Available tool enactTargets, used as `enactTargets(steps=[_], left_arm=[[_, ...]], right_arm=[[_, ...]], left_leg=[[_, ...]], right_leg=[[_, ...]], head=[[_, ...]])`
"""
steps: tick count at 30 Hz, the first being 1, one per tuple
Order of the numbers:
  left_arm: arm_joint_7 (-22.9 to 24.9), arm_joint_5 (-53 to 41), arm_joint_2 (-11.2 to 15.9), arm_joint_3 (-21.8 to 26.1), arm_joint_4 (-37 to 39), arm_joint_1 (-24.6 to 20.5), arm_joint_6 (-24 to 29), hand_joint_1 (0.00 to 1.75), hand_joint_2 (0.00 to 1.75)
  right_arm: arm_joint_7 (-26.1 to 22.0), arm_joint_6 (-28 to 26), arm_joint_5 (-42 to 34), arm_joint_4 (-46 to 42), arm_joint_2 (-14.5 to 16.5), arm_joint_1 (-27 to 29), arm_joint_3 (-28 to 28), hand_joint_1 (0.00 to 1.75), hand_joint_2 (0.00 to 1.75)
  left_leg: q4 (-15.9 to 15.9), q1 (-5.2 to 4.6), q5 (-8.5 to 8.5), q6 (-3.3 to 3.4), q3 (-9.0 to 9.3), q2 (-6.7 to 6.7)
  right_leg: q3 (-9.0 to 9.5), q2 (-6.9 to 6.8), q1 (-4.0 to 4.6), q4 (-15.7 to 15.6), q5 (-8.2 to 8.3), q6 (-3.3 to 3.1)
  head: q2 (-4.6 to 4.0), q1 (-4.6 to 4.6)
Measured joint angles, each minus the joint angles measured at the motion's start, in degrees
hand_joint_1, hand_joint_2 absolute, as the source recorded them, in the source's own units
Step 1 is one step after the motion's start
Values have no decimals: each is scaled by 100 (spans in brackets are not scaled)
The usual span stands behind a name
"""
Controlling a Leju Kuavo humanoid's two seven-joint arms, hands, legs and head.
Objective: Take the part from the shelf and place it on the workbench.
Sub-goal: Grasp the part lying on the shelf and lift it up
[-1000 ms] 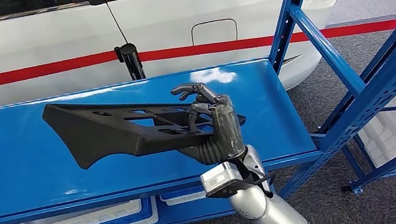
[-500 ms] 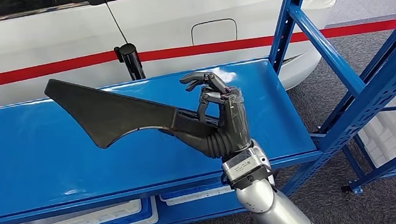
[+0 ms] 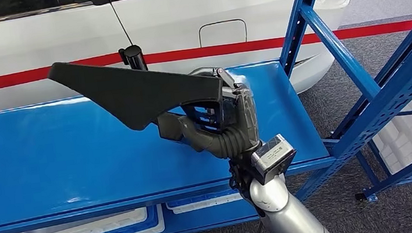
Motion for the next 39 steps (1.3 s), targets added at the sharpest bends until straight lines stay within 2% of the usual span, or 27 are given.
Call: enactTargets(steps=[16, 19, 21, 23, 25, 26, 27, 28, 30, 31, 32, 33, 36, 37, 38, 39], left_arm=[[-17, 107, 1, 6, 0, -1, 34, 0, 175], [-28, 118, 10, 7, 0, 0, 4, 0, 175], [-30, 121, 10, 8, 0, 0, -6, 0, 175], [-33, 122, 3, 8, 0, -4, -11, 0, 175], [-33, 124, -2, 9, 0, -10, -16, 0, 175], [-32, 126, -2, 9, 0, -9, -19, 0, 175], [-28, 129, -4, 10, 0, -8, -26, 0, 175], [-24, 133, -8, 12, 1, -8, -43, 0, 175], [-10, 141, -14, 13, 1, -7, -78, 0, 175], [-5, 149, -8, 16, 1, -8, -90, 0, 175], [-3, 157, -1, 20, 1, -7, -98, 0, 175], [-2, 164, 5, 24, 1, -4, -113, 0, 175], [-8, 170, 9, 34, 2, 3, -181, 0, 175], [-14, 171, 9, 37, 2, 3, -197, 0, 175], [-22, 173, 10, 39, 2, 3, -211, 0, 175], [-31, 176, 11, 39, 2, 3, -218, 0, 175]], right_arm=[[101, 127, 115, 20, 25, -70, 4, 175, 175], [105, 129, 123, 20, 51, -80, 4, 175, 175], [107, 132, 124, 16, 84, -91, 4, 175, 175], [109, 132, 126, 15, 96, -111, 8, 175, 175], [111, 132, 125, 19, 81, -112, 12, 175, 175], [111, 132, 122, 20, 73, -104, 13, 175, 175], [111, 132, 120, 20, 64, -98, 13, 175, 175], [111, 133, 120, 20, 60, -99, 13, 175, 175], [111, 137, 124, 20, 58, -117, 14, 175, 175], [113, 140, 126, 19, 61, -129, 16, 175, 175], [114, 143, 127, 19, 63, -142, 17, 175, 175], [115, 144, 127, 17, 66, -151, 16, 175, 175], [116, 150, 128, 17, 72, -160, 10, 175, 175], [116, 156, 129, 15, 75, -159, 9, 175, 175], [116, 162, 130, 11, 79, -159, 9, 175, 175], [116, 172, 130, 8, 82, -159, 9, 175, 175]], left_leg=[[13, -4, -9, 1, -5, 0], [32, -14, -41, 90, -8, 0], [-133, 21, 24, 179, 116, 6], [-304, 52, 109, 240, 256, 23], [-322, 45, 128, 253, 279, 36], [-311, 47, 131, 246, 269, 38], [-290, 53, 131, 231, 254, 39], [-255, 67, 126, 205, 231, 38], [-119, 109, 74, 113, 161, 30], [-24, 115, 32, 50, 112, 27], [56, 115, -5, -6, 67, 26], [109, 113, -28, -46, 37, 28], [181, 160, -71, -110, -8, 36], [294, 180, -181, -129, -53, 39], [512, 193, -364, -146, -135, 41], [857, 196, -615, -158, -256, 43]], right_leg=[[4, 0, -16, -7, 2, 4], [38, 2, -58, -45, 13, 51], [46, 2, -18, -30, -6, 74], [-103, 0, 3, 333, -194, 46], [-442, -2, -31, 1064, -511, 17], [-584, -3, -55, 1355, -620, 34], [-628, -5, -86, 1460, -653, 80], [-544, -9, -121, 1332, -601, 148], [-131, -30, -197, 634, -381, 290], [29, -30, -206, 348, -296, 318], [115, -24, -206, 207, -255, 303], [116, -12, -186, 208, -251, 262], [65, 17, -172, 253, -204, 129], [49, 19, -177, 251, -181, 89], [29, 17, -175, 249, -156, 49], [4, 15, -162, 249, -133, 14]], head=[[0, 0], [0, -8], [0, -7], [0, 15], [0, 31], [0, 34], [0, 34], [0, 34], [0, 39], [0, 53], [0, 56], [0, 52], [0, 22], [0, 20], [0, 14], [0, 9]])
